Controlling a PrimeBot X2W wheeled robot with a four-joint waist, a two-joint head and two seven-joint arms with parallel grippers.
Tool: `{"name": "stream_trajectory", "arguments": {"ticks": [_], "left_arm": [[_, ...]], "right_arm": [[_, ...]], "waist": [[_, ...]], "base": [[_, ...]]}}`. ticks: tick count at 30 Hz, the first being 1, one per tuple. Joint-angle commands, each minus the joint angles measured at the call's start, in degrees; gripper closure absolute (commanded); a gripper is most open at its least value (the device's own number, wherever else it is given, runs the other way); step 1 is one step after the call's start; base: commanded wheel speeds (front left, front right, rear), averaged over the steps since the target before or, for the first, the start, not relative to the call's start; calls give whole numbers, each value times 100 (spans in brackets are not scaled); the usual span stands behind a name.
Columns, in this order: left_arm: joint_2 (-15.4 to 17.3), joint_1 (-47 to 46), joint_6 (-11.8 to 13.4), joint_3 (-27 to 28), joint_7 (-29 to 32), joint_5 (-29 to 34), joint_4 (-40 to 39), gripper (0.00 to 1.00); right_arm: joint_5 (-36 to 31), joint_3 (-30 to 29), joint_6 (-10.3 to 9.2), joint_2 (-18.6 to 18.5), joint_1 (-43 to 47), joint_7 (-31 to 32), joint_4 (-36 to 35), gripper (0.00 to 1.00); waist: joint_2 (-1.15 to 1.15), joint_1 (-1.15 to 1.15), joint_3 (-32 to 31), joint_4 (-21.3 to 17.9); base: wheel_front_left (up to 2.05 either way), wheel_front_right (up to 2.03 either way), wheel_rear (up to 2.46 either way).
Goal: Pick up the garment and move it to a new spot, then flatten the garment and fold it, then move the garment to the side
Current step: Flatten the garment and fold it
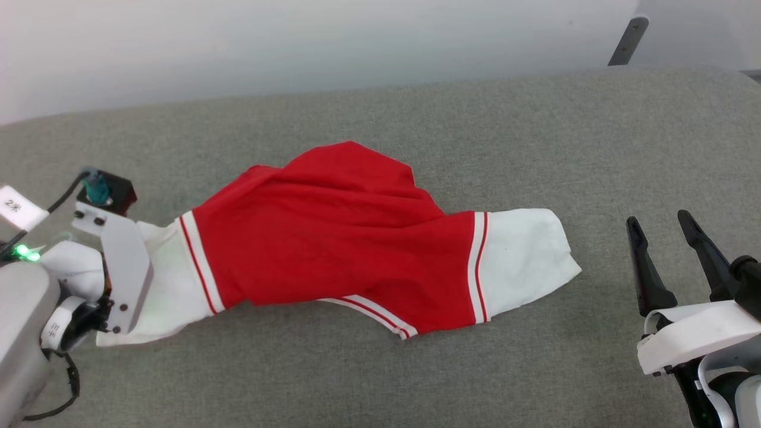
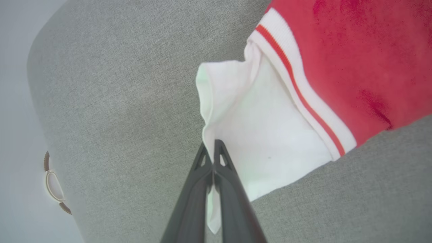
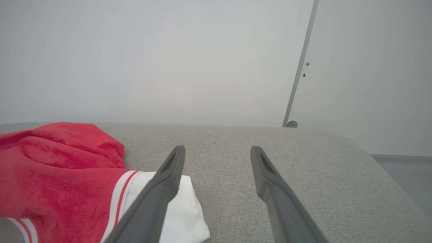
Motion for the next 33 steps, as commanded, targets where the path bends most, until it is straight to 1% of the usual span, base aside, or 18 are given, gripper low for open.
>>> {"name": "stream_trajectory", "arguments": {"ticks": [1,6,7,8,9,11,12,13,18,23,28,33], "left_arm": [[0,-29,-15,0,-45,28,78,100],[-181,-68,-123,-29,-395,88,507,100],[-232,-94,-127,-13,-517,99,615,81],[-294,-103,-136,-1,-636,99,737,84],[-360,-108,-165,-1,-756,116,856,82],[-465,-142,-184,44,-995,112,1099,30],[-511,-163,-198,62,-1096,101,1198,10],[-532,-178,-193,80,-1177,96,1308,0],[-660,-239,-294,132,-1440,22,1570,0],[-717,-158,-346,100,-1529,-9,1505,0],[-733,63,-319,134,-1470,-194,1331,0],[-667,392,-245,211,-1410,-443,1224,0]], "right_arm": [[12,9,-6,-22,62,12,-28,0],[32,5,-6,-60,-15,22,-51,0],[40,2,-6,-70,-32,19,-49,0],[44,2,-6,-69,-40,16,-49,0],[43,3,-6,-68,-46,17,-49,0],[44,8,-6,-69,-60,25,-47,0],[41,12,-6,-68,-63,29,-46,0],[34,18,-6,-64,-65,30,-45,0],[1,-24,-6,-68,8,54,-38,0],[5,-34,-6,-64,102,59,-4,0],[30,12,-6,-39,146,51,6,0],[39,60,-6,-29,224,21,-20,0]], "waist": [[0,0,50,-35],[0,0,167,-127],[0,0,185,-138],[0,0,197,-147],[0,0,206,-154],[0,0,218,-165],[0,0,217,-166],[0,0,212,-164],[0,0,97,-56],[0,0,-119,126],[0,0,-370,274],[0,0,-566,308]], "base": [[0,0,0],[0,0,0],[0,0,0],[0,0,0],[0,0,0],[0,0,0],[0,0,0],[0,0,0],[0,0,0],[0,0,0],[0,0,0],[0,0,0]]}}
